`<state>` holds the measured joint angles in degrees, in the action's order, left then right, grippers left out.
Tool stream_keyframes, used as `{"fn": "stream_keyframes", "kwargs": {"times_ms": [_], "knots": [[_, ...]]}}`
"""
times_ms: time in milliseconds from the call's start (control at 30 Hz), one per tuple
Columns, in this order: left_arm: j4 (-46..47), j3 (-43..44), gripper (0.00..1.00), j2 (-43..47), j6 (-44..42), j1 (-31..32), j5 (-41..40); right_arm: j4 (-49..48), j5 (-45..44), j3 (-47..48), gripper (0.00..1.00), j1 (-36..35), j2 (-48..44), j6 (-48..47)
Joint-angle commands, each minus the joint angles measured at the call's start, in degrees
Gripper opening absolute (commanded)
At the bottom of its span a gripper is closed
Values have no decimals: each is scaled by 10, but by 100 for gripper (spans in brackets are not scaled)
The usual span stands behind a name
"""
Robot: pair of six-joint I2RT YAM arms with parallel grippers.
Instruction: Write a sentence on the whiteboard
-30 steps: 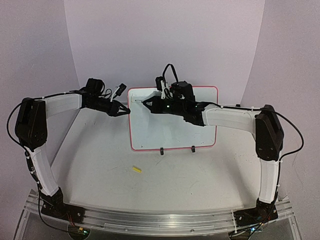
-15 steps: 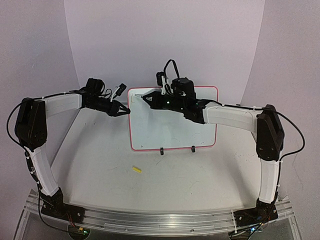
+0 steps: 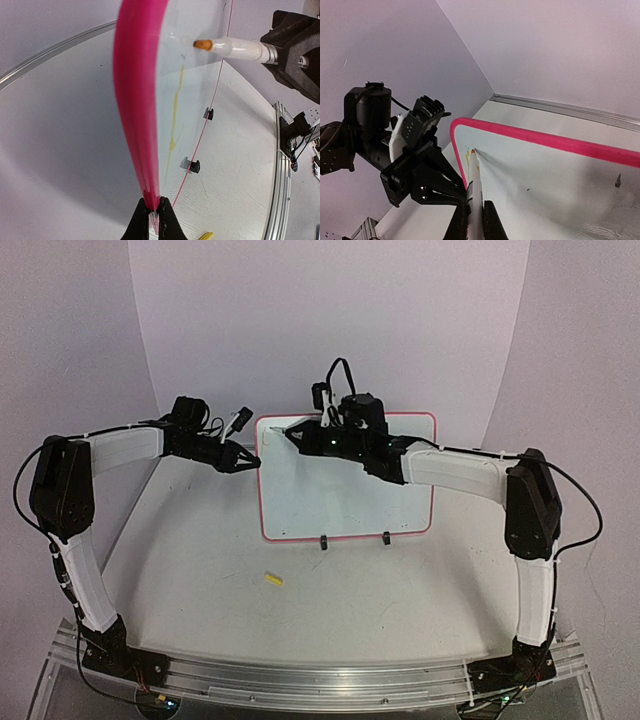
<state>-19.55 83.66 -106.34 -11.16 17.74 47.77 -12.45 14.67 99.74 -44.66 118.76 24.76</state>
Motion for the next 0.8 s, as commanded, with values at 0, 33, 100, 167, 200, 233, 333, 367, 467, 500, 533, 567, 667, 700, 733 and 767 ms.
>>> {"fn": "stream_keyframes", "kwargs": {"times_ms": [0, 33, 100, 167, 200, 233, 333, 367, 467, 500, 533, 567, 667, 700, 733, 767], "knots": [[-2, 5, 0, 29, -14, 4, -24, -5, -13, 12, 0, 4, 7, 6], [-2, 5, 0, 29, -14, 3, -24, -3, -17, 11, 0, 4, 8, 7], [-2, 5, 0, 30, -15, 4, -24, 1, -23, 9, 0, 5, 9, 10], [-2, 5, 0, 30, -15, 4, -24, 3, -25, 4, 0, 6, 9, 11], [-2, 5, 0, 29, -16, 4, -25, 3, -25, 0, 0, 6, 7, 12], [-2, 5, 0, 30, -16, 4, -24, 3, -25, -5, 0, 6, 6, 12], [-2, 5, 0, 30, -15, 4, -24, 3, -23, -22, 0, 6, 1, 13], [-2, 5, 0, 31, -14, 4, -24, 3, -21, -27, 0, 6, 0, 12], [-2, 5, 0, 31, -14, 4, -24, 3, -12, -40, 0, 6, -3, 13], [-2, 5, 0, 31, -15, 3, -24, 3, -9, -44, 0, 6, -4, 13], [-2, 5, 0, 32, -14, 4, -24, 3, -8, -50, 0, 6, -6, 13], [-2, 5, 0, 32, -14, 4, -24, 3, -7, -55, 0, 6, -7, 13], [-2, 5, 0, 32, -15, 3, -24, 2, -1, -67, 0, 6, -14, 12], [-2, 5, 0, 32, -15, 3, -23, 2, 3, -70, 0, 6, -15, 11], [-2, 5, 0, 32, -15, 4, -24, 2, 8, -71, 0, 6, -17, 10], [-2, 5, 0, 32, -15, 4, -24, 2, 13, -72, 0, 5, -17, 10]]}}
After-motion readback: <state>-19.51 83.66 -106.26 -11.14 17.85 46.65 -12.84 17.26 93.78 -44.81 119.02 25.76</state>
